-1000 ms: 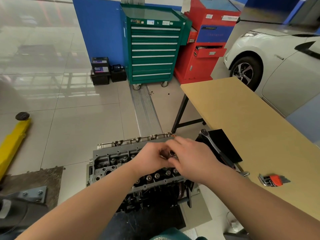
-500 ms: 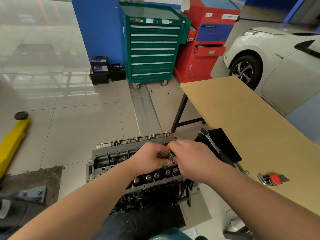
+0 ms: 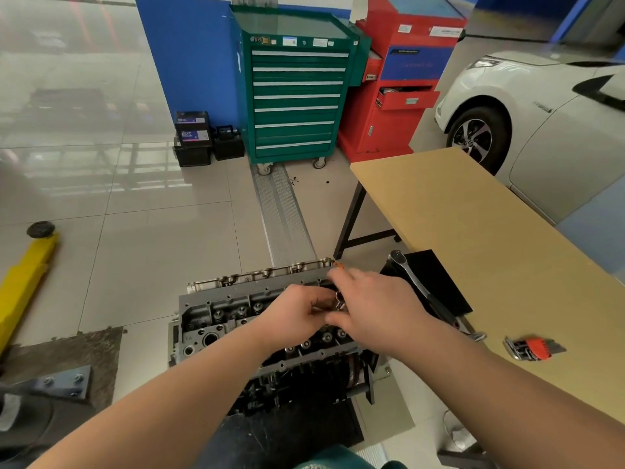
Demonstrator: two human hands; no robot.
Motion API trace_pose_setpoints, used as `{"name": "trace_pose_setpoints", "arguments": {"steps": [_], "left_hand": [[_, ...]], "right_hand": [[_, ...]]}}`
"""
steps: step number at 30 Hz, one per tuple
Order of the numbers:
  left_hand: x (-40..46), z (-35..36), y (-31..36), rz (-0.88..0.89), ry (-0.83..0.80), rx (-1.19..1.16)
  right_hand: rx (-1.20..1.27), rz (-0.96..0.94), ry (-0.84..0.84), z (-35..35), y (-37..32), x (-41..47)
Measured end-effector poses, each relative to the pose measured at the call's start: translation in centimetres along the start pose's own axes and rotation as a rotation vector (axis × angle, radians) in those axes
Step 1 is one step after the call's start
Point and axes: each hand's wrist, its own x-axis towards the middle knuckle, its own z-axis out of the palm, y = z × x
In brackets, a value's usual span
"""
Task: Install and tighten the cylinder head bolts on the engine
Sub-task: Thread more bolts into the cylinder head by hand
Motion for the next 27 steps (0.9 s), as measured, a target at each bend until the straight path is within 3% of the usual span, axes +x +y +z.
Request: {"name": "trace_pose_setpoints", "arguments": {"steps": [2, 4, 9, 12, 15, 18, 21, 24, 27], "left_hand": [[0.1, -0.2, -0.4, -0.016, -0.038, 0.022], [0.0, -0.2, -0.3, 0.004, -0.067, -0.046], [-0.1, 0.2, 0.1, -0.011, 0.078, -0.084], [0.2, -0.3, -0.4, -0.017, 0.059, -0.014], [0.3, -0.7, -0.7, -0.008, -0.012, 0.016], [0.1, -0.7, -0.2, 0.045, -0.04, -0.025], [-0.3, -0.3, 0.5, 0.05, 0.067, -0.046], [-0.3, 0.2, 0.4, 0.023, 0.099, -0.031], [0.2, -0.1, -0.4, -0.032, 0.01, -0.01]], "right_hand": [[0.079, -0.07, -0.059, -0.2, 0.2, -0.2], [0.088, -0.011, -0.076, -0.3, 0.2, -0.1], [-0.051, 0.14, -0.061, 0.1, -0.9, 0.8], [0.096, 0.027, -0.047, -0.1, -0.5, 0.5], [0.095, -0.065, -0.078, -0.1, 0.0, 0.4], [-0.009, 0.021, 0.01, 0.3, -0.8, 0.4], [-0.162, 0.013, 0.147, 0.5, -1.5, 0.6], [-0.061, 0.081, 0.045, 0.4, -0.8, 0.5], [0.075, -0.096, -0.022, -0.5, 0.1, 0.2]]}}
